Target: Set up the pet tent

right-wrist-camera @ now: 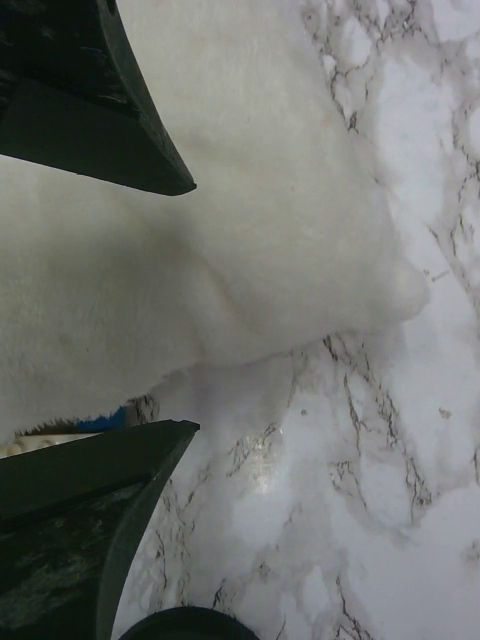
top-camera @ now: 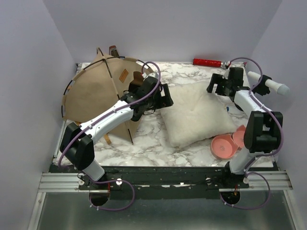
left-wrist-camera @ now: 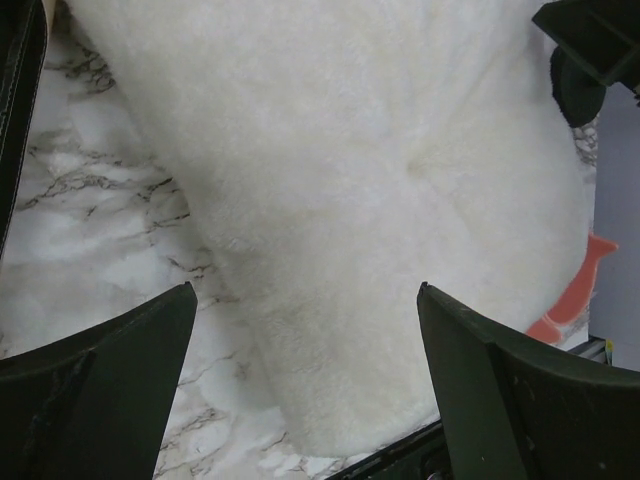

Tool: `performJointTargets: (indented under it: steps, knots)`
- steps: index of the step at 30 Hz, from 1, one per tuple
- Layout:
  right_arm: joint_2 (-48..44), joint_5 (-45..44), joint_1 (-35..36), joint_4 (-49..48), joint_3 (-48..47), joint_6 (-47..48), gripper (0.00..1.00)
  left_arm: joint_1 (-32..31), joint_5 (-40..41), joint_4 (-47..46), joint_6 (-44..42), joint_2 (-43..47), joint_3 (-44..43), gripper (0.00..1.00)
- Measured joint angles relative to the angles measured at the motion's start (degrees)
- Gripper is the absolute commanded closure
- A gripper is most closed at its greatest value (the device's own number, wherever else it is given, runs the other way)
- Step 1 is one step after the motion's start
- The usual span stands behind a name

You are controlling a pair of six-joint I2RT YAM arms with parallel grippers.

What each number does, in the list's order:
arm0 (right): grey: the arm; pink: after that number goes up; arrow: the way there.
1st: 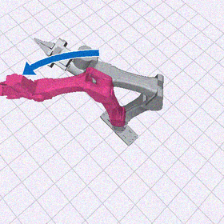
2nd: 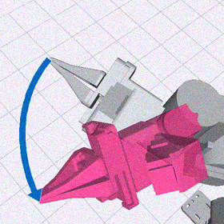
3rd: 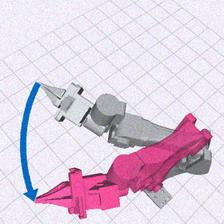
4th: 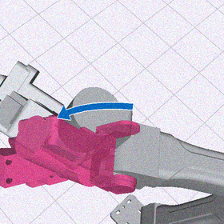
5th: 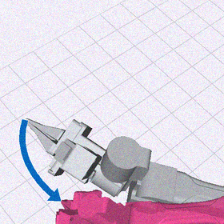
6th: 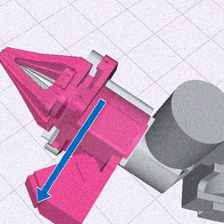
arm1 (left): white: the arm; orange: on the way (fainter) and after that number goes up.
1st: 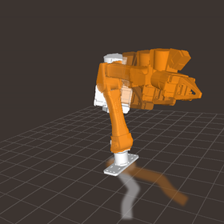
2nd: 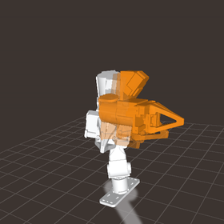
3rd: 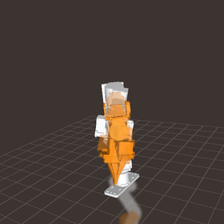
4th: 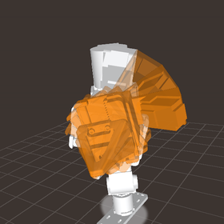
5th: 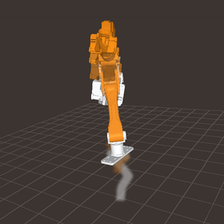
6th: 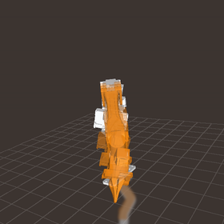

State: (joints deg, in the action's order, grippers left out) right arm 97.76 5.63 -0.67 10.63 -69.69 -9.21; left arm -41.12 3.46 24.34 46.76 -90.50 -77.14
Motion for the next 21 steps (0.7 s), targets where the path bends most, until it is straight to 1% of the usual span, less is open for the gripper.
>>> performJointTargets:
  steps: [5,10,13,17,21]
  knots:
    - [2.16,6.58,-3.80,0.85,0.02,1.16,0.00,-0.07,0.07,0.09,2.51,-1.11,2.43,0.01]
    - [3.41,12.26,-4.31,1.44,0.13,0.83,0.00,-0.26,0.98,-0.04,3.72,-1.36,5.95,0.01]
    - [3.78,14.75,-4.28,1.46,0.15,0.24,0.00,-0.26,1.01,-1.75,5.29,-1.36,9.60,0.01]
    - [4.39,16.57,-4.28,1.46,0.26,-0.22,0.00,-0.26,0.24,-4.15,7.43,-1.42,12.92,0.01]
    - [4.96,17.25,-4.28,1.53,0.59,-0.85,0.01,-0.76,-1.16,-8.74,9.68,-2.43,13.97,0.01]
